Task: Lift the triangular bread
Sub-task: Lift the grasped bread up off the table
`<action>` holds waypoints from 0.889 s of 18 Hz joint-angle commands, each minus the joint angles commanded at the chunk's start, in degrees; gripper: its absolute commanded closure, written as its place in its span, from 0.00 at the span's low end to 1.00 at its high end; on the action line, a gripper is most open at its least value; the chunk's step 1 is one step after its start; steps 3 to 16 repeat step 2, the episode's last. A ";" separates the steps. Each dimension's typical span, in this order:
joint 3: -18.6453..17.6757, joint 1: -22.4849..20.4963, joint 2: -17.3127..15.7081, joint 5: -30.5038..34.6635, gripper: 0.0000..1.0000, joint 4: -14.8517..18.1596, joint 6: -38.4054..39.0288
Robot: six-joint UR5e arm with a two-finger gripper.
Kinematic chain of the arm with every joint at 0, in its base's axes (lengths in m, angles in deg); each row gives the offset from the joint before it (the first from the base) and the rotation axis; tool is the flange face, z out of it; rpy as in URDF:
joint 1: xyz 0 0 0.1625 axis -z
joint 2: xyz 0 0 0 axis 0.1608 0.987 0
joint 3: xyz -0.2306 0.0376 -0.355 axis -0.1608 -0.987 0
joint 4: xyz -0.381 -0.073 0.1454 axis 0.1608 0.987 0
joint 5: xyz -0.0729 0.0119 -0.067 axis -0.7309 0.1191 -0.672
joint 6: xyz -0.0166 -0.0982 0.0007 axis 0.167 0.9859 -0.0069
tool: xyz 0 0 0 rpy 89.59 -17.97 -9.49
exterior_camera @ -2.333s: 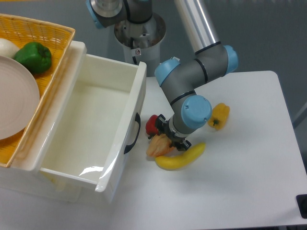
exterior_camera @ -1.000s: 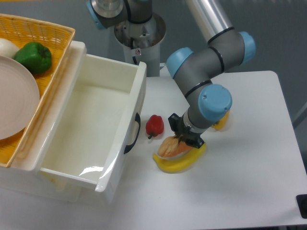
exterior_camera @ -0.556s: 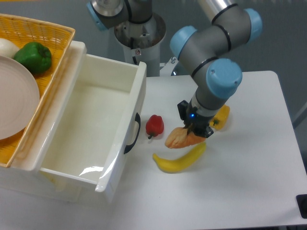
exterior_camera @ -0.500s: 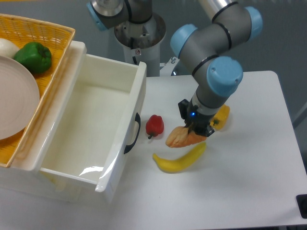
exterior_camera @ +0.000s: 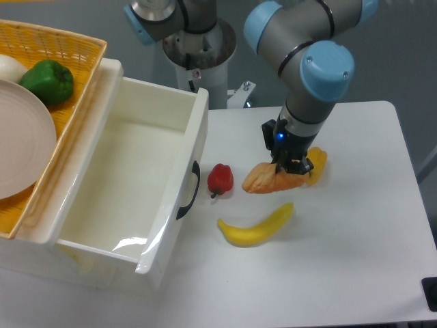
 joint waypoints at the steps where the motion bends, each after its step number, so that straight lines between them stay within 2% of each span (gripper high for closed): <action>1: -0.44 -0.18 -0.09 0.00 1.00 0.00 -0.61; 16: -0.79 -0.26 -0.35 0.26 1.00 0.00 -0.88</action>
